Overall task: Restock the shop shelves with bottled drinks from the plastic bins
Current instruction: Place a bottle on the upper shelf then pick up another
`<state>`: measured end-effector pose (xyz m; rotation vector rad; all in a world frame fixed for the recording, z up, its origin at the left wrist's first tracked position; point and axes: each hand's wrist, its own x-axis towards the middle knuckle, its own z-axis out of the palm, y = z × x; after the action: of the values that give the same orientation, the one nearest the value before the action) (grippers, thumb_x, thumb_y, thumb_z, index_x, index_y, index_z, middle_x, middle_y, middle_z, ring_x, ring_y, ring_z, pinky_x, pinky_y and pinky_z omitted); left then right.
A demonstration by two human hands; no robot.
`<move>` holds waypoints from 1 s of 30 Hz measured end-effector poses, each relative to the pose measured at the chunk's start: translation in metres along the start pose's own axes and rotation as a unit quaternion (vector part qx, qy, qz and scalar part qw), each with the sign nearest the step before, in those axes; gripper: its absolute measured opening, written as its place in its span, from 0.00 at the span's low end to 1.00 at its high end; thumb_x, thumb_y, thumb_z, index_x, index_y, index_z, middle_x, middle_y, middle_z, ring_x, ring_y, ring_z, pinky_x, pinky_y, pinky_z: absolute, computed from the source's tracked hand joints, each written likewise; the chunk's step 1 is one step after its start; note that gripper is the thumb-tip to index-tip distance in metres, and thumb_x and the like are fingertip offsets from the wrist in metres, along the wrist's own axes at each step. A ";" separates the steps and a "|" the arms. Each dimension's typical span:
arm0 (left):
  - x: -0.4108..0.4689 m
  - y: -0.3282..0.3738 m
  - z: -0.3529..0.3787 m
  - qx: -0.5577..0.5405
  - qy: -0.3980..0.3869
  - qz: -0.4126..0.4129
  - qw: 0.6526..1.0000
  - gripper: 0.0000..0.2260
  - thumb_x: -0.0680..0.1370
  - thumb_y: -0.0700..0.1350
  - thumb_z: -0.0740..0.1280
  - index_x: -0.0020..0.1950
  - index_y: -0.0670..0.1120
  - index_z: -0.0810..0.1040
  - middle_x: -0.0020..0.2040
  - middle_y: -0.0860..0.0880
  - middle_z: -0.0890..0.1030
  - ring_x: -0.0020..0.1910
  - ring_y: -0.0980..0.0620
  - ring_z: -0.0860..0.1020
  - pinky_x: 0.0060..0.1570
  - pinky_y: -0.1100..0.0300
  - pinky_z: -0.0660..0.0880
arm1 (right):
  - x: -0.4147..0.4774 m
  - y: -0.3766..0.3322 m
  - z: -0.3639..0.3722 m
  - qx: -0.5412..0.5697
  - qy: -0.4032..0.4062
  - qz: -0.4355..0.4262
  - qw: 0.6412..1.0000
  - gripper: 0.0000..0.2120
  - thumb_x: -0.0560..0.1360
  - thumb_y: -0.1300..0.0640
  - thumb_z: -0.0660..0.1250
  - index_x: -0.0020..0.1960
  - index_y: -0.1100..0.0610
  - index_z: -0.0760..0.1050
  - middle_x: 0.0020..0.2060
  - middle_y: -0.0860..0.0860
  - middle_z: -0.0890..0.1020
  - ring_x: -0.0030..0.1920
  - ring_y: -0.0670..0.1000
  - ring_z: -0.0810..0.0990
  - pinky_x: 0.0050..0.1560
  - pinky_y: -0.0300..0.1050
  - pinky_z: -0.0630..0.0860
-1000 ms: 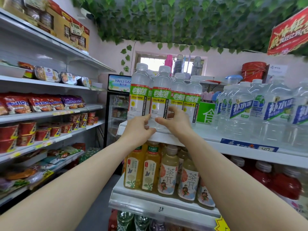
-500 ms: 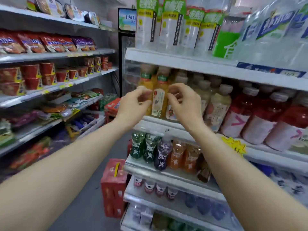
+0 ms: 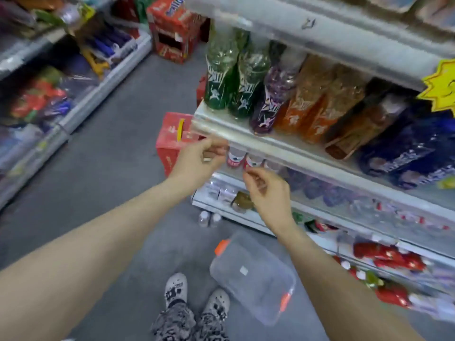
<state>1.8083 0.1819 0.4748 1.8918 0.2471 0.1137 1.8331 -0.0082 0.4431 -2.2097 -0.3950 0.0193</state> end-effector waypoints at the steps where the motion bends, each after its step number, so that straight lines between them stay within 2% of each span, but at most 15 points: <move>1: -0.003 -0.022 0.005 -0.002 -0.010 -0.020 1.000 0.15 0.75 0.32 0.69 0.58 0.48 0.79 0.45 0.55 0.81 0.44 0.64 0.79 0.52 0.69 0.74 | -0.009 0.015 0.016 0.014 -0.013 0.036 0.999 0.08 0.77 0.52 0.69 0.52 0.53 0.83 0.41 0.50 0.85 0.40 0.48 0.82 0.48 0.51 0.79; 3: -0.010 -0.067 0.017 -0.013 -0.020 -0.055 0.998 0.15 0.74 0.34 0.70 0.58 0.47 0.79 0.45 0.52 0.81 0.44 0.62 0.79 0.52 0.68 0.74 | -0.027 0.045 0.046 0.046 -0.032 0.094 0.994 0.09 0.76 0.51 0.68 0.52 0.52 0.83 0.42 0.49 0.86 0.42 0.49 0.84 0.49 0.53 0.80; 6: -0.024 -0.138 0.037 -0.038 -0.031 -0.115 0.992 0.14 0.76 0.31 0.68 0.57 0.46 0.78 0.45 0.49 0.80 0.39 0.68 0.77 0.48 0.74 0.72 | -0.057 0.088 0.086 0.078 -0.051 0.151 0.984 0.06 0.76 0.53 0.69 0.52 0.50 0.82 0.46 0.47 0.85 0.41 0.42 0.81 0.45 0.47 0.80; 8: -0.033 -0.186 0.050 -0.042 -0.025 -0.152 0.987 0.14 0.77 0.30 0.67 0.58 0.44 0.78 0.45 0.50 0.80 0.38 0.71 0.77 0.46 0.76 0.72 | -0.075 0.112 0.111 0.086 -0.065 0.189 0.976 0.05 0.77 0.53 0.68 0.52 0.45 0.79 0.42 0.45 0.84 0.38 0.41 0.80 0.43 0.46 0.79; 10: -0.041 -0.234 0.062 -0.034 -0.013 -0.175 0.984 0.14 0.77 0.31 0.67 0.60 0.44 0.78 0.45 0.51 0.80 0.38 0.74 0.77 0.45 0.78 0.71 | -0.092 0.142 0.136 0.090 -0.076 0.234 0.965 0.08 0.78 0.58 0.69 0.55 0.47 0.78 0.41 0.47 0.82 0.36 0.44 0.78 0.42 0.48 0.79; 12: -0.052 -0.280 0.075 -0.025 -0.009 -0.205 0.978 0.14 0.77 0.32 0.68 0.60 0.45 0.77 0.46 0.50 0.80 0.38 0.74 0.77 0.47 0.77 0.71 | -0.108 0.170 0.163 0.083 -0.077 0.265 0.958 0.09 0.77 0.59 0.69 0.55 0.48 0.78 0.39 0.47 0.81 0.37 0.46 0.79 0.44 0.54 0.81; 14: -0.064 -0.323 0.088 -0.011 0.001 -0.234 0.972 0.14 0.77 0.34 0.69 0.59 0.48 0.78 0.48 0.48 0.81 0.41 0.68 0.78 0.52 0.70 0.74 | -0.122 0.194 0.187 0.089 -0.077 0.298 0.947 0.10 0.77 0.60 0.69 0.55 0.47 0.78 0.37 0.44 0.81 0.38 0.44 0.80 0.46 0.56 0.82; 16: -0.076 -0.363 0.102 -0.008 -0.003 -0.256 0.967 0.14 0.76 0.33 0.69 0.60 0.46 0.79 0.50 0.48 0.82 0.46 0.55 0.80 0.56 0.60 0.76 | -0.132 0.218 0.212 0.094 -0.088 0.331 0.935 0.11 0.77 0.61 0.70 0.57 0.49 0.78 0.40 0.42 0.82 0.41 0.41 0.81 0.49 0.52 0.82; 18: -0.083 -0.398 0.115 -0.009 -0.012 -0.272 0.962 0.14 0.76 0.33 0.69 0.60 0.44 0.79 0.51 0.47 0.82 0.49 0.49 0.81 0.58 0.55 0.77 | -0.137 0.244 0.237 0.093 -0.098 0.354 0.925 0.11 0.77 0.60 0.70 0.57 0.48 0.78 0.44 0.42 0.83 0.43 0.42 0.81 0.50 0.46 0.81; 21: -0.090 -0.447 0.137 -0.015 -0.021 -0.292 0.956 0.15 0.75 0.37 0.70 0.59 0.49 0.79 0.51 0.47 0.82 0.50 0.47 0.82 0.57 0.53 0.78 | -0.141 0.283 0.273 0.088 -0.118 0.360 0.921 0.11 0.78 0.61 0.70 0.58 0.51 0.78 0.45 0.43 0.83 0.44 0.42 0.81 0.46 0.36 0.78; 23: -0.090 -0.478 0.153 -0.021 -0.025 -0.296 0.954 0.16 0.74 0.39 0.70 0.61 0.47 0.79 0.54 0.47 0.83 0.53 0.48 0.82 0.58 0.57 0.77 | -0.138 0.310 0.294 0.071 -0.127 0.359 0.922 0.11 0.77 0.61 0.71 0.57 0.52 0.78 0.45 0.44 0.83 0.43 0.42 0.81 0.44 0.29 0.74; 26: -0.081 -0.520 0.175 -0.032 -0.042 -0.319 0.946 0.18 0.76 0.31 0.68 0.65 0.41 0.76 0.55 0.48 0.80 0.54 0.51 0.78 0.54 0.73 0.72 | -0.127 0.353 0.325 0.062 -0.125 0.353 0.925 0.12 0.75 0.64 0.70 0.54 0.51 0.77 0.44 0.47 0.83 0.42 0.43 0.81 0.45 0.31 0.74; 27: -0.077 -0.528 0.181 -0.041 -0.044 -0.322 0.945 0.19 0.76 0.30 0.68 0.66 0.41 0.75 0.55 0.50 0.79 0.55 0.52 0.77 0.54 0.74 0.71 | -0.121 0.362 0.332 0.052 -0.127 0.348 0.928 0.12 0.75 0.64 0.70 0.54 0.50 0.77 0.44 0.46 0.83 0.41 0.41 0.81 0.46 0.33 0.74; 30: -0.061 -0.565 0.204 -0.073 -0.046 -0.345 0.935 0.22 0.76 0.30 0.68 0.70 0.39 0.72 0.60 0.45 0.77 0.58 0.50 0.76 0.59 0.62 0.72 | -0.101 0.402 0.358 0.046 -0.131 0.334 0.932 0.17 0.75 0.67 0.68 0.62 0.54 0.77 0.50 0.48 0.81 0.39 0.35 0.78 0.40 0.29 0.73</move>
<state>1.7246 0.1558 -0.1223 1.5616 0.7982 -0.4212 1.7933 0.0065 -0.1035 -2.1511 0.2292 0.6904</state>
